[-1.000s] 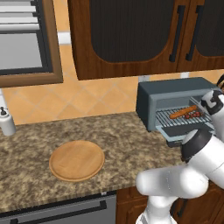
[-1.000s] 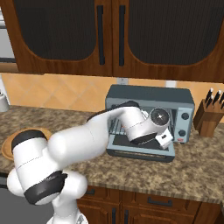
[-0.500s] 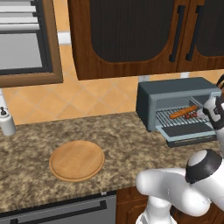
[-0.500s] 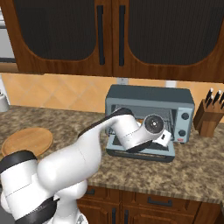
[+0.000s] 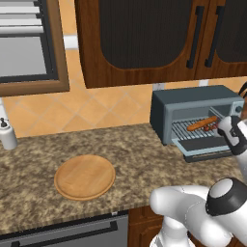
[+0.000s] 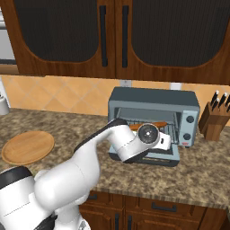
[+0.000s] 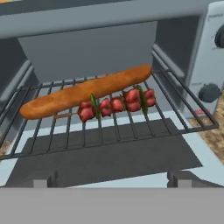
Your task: Pick up the kebab skewer and baguette bread, and place them inside the toaster oven. Close the toaster oven door and start by setting the timer.
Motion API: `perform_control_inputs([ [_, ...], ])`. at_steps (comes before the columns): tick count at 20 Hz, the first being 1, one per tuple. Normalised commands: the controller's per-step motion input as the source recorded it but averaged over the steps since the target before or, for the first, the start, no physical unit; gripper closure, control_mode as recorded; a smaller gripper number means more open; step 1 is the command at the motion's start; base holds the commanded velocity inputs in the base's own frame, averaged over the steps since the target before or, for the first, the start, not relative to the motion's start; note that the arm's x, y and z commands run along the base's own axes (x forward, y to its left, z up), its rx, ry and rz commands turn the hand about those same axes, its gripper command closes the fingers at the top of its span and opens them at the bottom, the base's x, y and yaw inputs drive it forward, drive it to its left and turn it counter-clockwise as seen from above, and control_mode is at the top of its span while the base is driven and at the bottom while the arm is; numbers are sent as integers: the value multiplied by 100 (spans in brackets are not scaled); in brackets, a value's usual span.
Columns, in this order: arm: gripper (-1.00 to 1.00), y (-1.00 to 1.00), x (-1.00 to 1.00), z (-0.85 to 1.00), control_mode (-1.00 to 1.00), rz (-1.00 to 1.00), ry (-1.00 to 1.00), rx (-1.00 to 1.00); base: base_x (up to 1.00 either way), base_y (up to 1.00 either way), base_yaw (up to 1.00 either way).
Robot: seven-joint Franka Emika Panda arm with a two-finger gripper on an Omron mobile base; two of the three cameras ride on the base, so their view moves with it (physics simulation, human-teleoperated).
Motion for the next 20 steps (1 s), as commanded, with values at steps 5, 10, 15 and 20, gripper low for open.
perform_control_inputs([
  [5, -100, 0, -1, -23, -100, 0, -7, 0, 0, 0, 0],
  [10, -100, 0, 0, -5, -100, -1, -5, 0, 0, 0, 0],
  [15, -100, 3, 3, -1, -100, -1, -2, -1, 0, 0, 0],
  [20, -100, 14, 2, -1, -100, 8, -2, -8, 0, 0, 0],
])
